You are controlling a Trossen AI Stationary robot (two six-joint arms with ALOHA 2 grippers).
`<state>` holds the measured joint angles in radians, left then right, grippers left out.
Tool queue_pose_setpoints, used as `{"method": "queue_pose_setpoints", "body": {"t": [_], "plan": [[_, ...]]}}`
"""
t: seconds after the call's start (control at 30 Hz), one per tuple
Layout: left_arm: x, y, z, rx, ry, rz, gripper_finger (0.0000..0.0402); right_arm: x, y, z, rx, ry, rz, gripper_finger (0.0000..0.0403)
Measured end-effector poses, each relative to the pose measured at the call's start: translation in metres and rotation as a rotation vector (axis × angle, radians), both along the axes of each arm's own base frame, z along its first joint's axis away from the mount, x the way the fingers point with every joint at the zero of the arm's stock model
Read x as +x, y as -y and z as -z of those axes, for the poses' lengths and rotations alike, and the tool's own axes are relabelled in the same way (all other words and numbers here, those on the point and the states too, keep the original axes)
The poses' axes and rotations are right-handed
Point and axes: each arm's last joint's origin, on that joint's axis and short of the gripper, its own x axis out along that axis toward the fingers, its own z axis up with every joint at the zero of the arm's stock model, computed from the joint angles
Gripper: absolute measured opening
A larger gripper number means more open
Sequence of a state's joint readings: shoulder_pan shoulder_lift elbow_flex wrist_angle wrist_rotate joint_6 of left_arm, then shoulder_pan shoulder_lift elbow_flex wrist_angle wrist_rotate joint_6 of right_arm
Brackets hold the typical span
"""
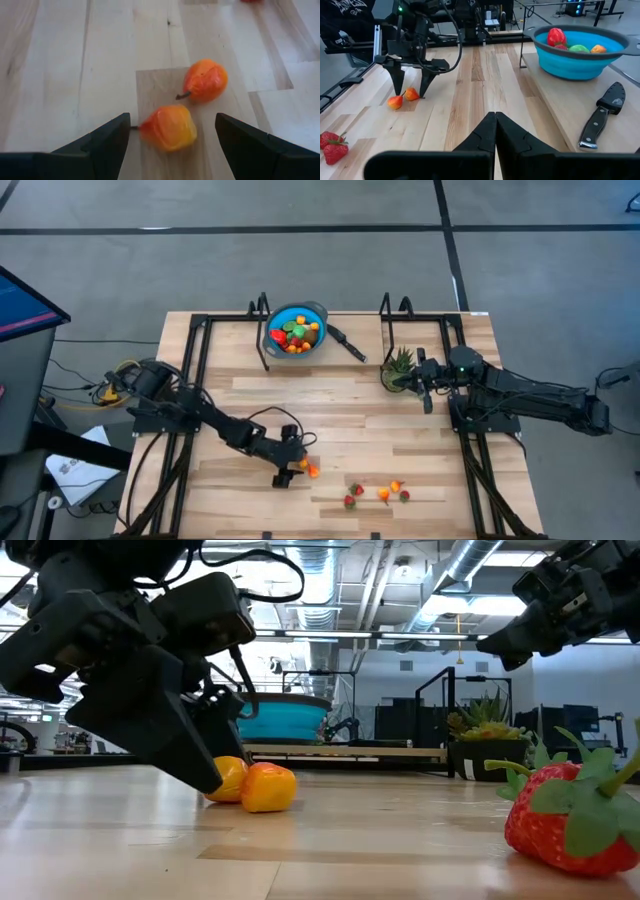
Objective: Pick & Place Fruit
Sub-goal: Put the pear into the basket
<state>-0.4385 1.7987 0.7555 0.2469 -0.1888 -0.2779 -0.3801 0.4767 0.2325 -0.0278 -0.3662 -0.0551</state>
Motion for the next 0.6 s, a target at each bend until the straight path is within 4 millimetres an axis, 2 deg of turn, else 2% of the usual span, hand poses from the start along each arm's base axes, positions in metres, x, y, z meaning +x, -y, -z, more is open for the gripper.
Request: {"method": "queue_pose_setpoints", "body": {"t": [0.33, 0.6], "plan": [[0.0006, 0.0004, 0.0016, -0.003, 0.001, 0.001, 0.0280, -0.0003, -0.0001, 0.0013, 0.005, -0.013, 0.000, 0.0000], [0.0006, 0.0003, 0.0016, -0.002, 0.001, 0.001, 0.0212, -0.0005, -0.0002, 0.0017, 0.008, -0.018, 0.000, 0.0000]]}}
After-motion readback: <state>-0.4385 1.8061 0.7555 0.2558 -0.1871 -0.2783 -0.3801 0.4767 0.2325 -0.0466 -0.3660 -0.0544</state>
